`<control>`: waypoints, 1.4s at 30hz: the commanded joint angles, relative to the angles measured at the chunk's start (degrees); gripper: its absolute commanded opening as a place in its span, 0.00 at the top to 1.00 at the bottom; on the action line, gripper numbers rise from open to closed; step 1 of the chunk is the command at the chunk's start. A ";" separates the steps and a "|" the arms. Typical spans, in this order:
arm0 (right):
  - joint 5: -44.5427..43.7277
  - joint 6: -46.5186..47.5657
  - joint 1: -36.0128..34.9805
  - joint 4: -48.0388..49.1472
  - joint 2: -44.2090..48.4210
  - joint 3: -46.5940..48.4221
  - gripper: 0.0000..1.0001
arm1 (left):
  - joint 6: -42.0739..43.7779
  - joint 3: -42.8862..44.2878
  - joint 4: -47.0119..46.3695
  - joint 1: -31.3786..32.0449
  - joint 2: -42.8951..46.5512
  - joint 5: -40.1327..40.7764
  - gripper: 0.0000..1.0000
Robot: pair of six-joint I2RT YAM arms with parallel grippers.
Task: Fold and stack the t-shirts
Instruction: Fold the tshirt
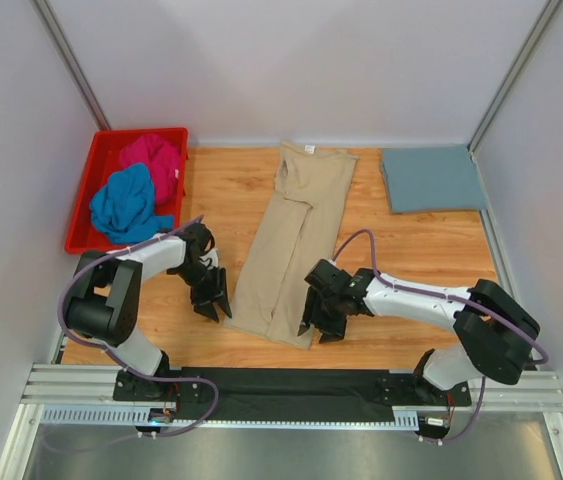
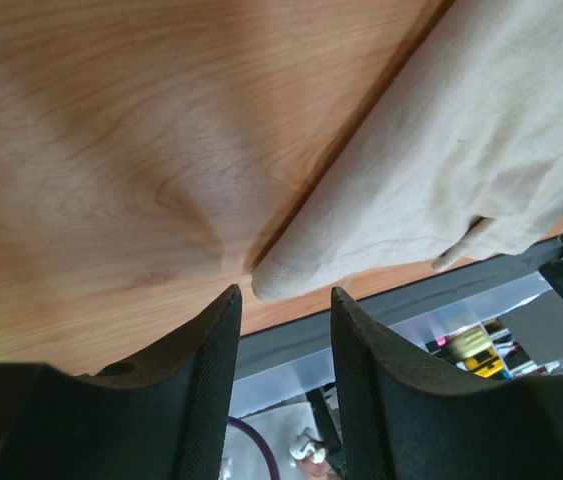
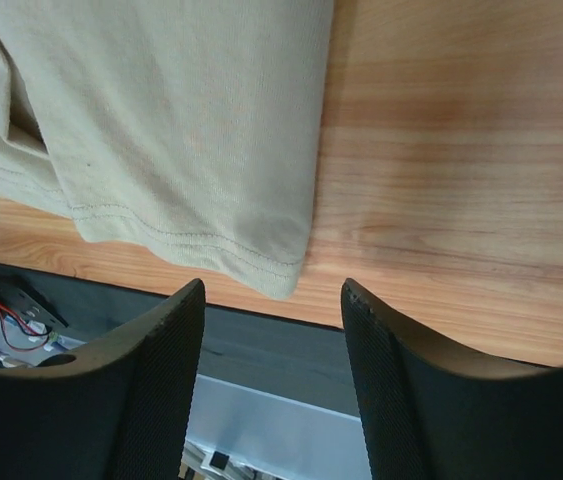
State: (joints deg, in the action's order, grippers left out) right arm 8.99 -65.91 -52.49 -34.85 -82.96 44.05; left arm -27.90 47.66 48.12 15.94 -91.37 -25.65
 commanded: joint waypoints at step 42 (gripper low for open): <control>-9.79 -4.76 -5.52 -7.33 8.96 -7.05 1.00 | -9.89 -2.31 -1.53 14.55 3.57 -1.69 0.53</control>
State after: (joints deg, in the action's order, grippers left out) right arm -0.16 -71.96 -57.71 -40.75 -74.83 37.30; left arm -35.27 45.82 48.69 30.15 -87.11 -28.18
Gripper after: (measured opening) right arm 0.011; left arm 0.475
